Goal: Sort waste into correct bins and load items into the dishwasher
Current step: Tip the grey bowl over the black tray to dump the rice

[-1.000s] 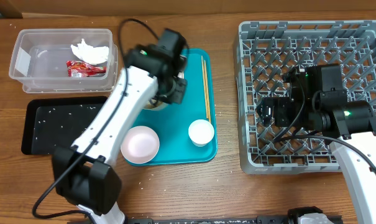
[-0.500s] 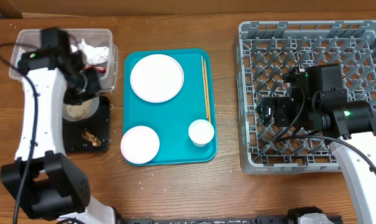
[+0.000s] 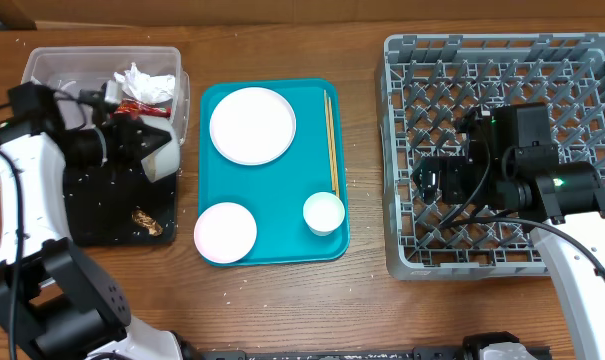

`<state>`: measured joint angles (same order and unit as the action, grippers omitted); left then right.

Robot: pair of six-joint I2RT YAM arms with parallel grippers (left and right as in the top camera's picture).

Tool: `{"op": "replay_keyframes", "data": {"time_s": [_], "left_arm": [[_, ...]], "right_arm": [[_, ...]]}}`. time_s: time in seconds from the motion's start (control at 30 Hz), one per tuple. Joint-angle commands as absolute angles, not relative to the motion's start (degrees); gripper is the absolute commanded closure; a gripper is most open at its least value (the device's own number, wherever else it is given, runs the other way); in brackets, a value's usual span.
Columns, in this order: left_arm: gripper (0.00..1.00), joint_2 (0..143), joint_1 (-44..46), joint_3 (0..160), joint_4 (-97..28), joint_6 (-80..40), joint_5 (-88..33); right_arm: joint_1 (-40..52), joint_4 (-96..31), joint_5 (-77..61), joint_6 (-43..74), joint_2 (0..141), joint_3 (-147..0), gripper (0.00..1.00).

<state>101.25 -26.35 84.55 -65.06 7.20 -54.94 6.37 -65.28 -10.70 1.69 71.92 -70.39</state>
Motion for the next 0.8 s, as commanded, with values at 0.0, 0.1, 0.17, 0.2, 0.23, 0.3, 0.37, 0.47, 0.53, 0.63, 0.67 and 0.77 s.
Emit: {"op": "replay_keyframes", "data": {"time_s": [0.0, 0.1, 0.17, 0.2, 0.23, 0.3, 0.37, 0.47, 0.53, 0.63, 0.67, 0.77], "left_arm": [[0.96, 100.01, -31.05, 83.92, -67.40, 12.47, -58.96], [0.96, 100.01, -34.48, 79.88, -66.46, 12.49, -59.55], [0.96, 100.01, -35.99, 77.30, -65.56, 12.64, -62.11], [0.96, 100.01, -36.95, 75.57, -64.82, 13.82, -65.73], [0.96, 100.01, -37.52, 74.59, -64.18, 13.87, -68.05], [0.96, 100.01, -38.68, 72.93, -62.57, 13.80, -71.77], [0.96, 100.01, -39.18, 72.79, -61.87, 13.74, -72.79], [0.96, 100.03, -39.66, 72.79, -59.81, 13.28, -76.25], [0.96, 100.03, -40.07, 72.79, -56.90, 10.02, -77.01], [0.96, 100.03, -40.36, 72.77, -54.70, 7.97, -77.69], [0.96, 100.03, -40.53, 72.77, -54.19, 7.40, -78.83], [0.96, 100.03, -41.69, 72.77, -52.51, 3.62, -84.05]], "right_arm": [[6.13, -65.06, -11.25, 1.74, 71.81, -71.46, 0.00], [6.13, -65.10, -11.25, 1.74, 71.81, -71.48, 0.00], [6.13, -65.08, -11.25, 1.74, 71.81, -71.48, 0.00], [6.13, -65.08, -11.25, 1.74, 71.81, -71.46, 0.00], [6.13, -65.08, -11.25, 1.74, 71.81, -71.46, 0.00], [6.13, -65.10, -11.25, 1.74, 71.81, -71.48, 0.00], [6.13, -65.14, -11.27, 1.74, 71.81, -71.46, 0.00], [6.13, -65.14, -11.27, 1.74, 71.81, -71.48, 0.00], [6.13, -65.14, -11.25, 1.74, 71.81, -71.48, 0.00], [6.13, -65.14, -11.25, 1.74, 71.81, -71.48, 0.00], [6.13, -65.14, -11.25, 1.74, 71.81, -71.48, 0.00], [6.13, -65.10, -11.25, 1.74, 71.81, -71.48, 0.00]]}}
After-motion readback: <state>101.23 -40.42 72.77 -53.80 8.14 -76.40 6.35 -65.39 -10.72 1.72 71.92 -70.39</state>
